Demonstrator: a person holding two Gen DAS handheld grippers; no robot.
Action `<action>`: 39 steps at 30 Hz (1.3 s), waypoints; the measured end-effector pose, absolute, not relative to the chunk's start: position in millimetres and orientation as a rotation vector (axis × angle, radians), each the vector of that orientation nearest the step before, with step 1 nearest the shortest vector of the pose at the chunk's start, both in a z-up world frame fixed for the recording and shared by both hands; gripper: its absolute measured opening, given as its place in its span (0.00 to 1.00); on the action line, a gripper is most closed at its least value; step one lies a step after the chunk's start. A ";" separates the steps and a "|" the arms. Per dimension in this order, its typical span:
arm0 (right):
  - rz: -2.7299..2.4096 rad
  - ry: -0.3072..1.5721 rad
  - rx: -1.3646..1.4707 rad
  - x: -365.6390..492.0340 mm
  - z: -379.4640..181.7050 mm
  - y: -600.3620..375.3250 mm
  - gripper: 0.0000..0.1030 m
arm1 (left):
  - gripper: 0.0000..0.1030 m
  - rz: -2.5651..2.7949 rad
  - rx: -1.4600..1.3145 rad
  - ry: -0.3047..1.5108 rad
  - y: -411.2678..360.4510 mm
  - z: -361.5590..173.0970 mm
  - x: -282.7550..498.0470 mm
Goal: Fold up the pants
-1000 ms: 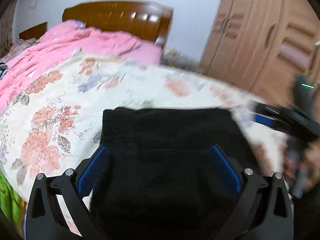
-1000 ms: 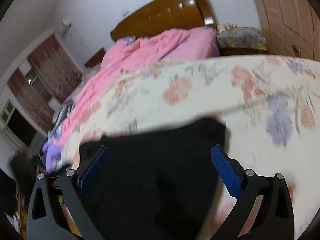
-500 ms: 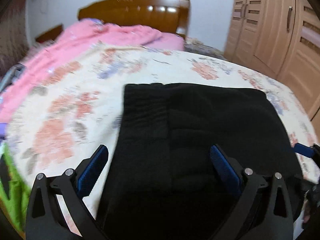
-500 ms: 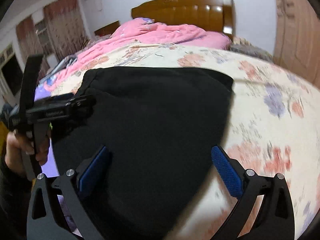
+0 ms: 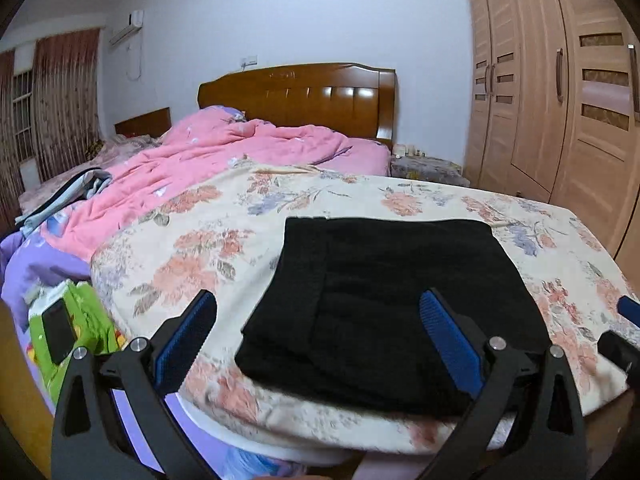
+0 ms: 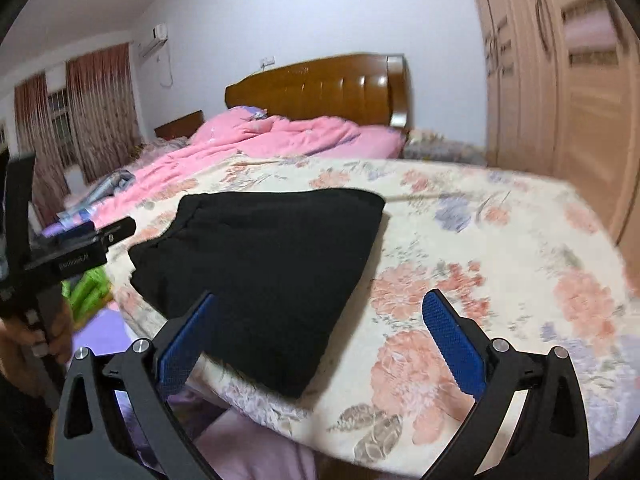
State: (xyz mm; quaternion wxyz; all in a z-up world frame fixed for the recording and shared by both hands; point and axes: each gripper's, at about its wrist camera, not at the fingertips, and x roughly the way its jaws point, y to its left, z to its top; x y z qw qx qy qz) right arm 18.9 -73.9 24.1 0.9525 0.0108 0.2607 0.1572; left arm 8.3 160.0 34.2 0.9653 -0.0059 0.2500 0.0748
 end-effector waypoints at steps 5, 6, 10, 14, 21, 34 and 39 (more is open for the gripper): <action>0.332 0.547 -0.011 4.3 10.1 -58.9 0.96 | 0.99 0.187 -0.011 0.556 146.8 15.0 -1.5; 0.330 0.559 -0.021 5.0 8.1 -58.3 0.96 | 0.99 0.185 -0.010 0.564 144.6 11.0 -2.1; 0.324 0.582 -0.017 8.1 2.9 -58.4 0.96 | 0.99 0.171 0.030 0.593 130.7 -6.0 -8.7; 0.321 0.598 -0.013 10.8 -0.8 -57.5 0.96 | 0.99 0.158 0.058 0.596 121.6 -15.5 -15.7; 0.324 0.605 -0.022 10.9 -3.0 -55.1 0.96 | 0.99 0.148 0.066 0.599 119.4 -19.1 -17.2; 0.326 0.614 -0.019 12.0 -4.9 -55.3 0.96 | 0.99 0.146 0.064 0.598 120.8 -18.9 -17.2; 0.328 0.617 -0.020 12.3 -6.0 -55.2 0.96 | 0.99 0.145 0.062 0.601 120.7 -19.2 -17.4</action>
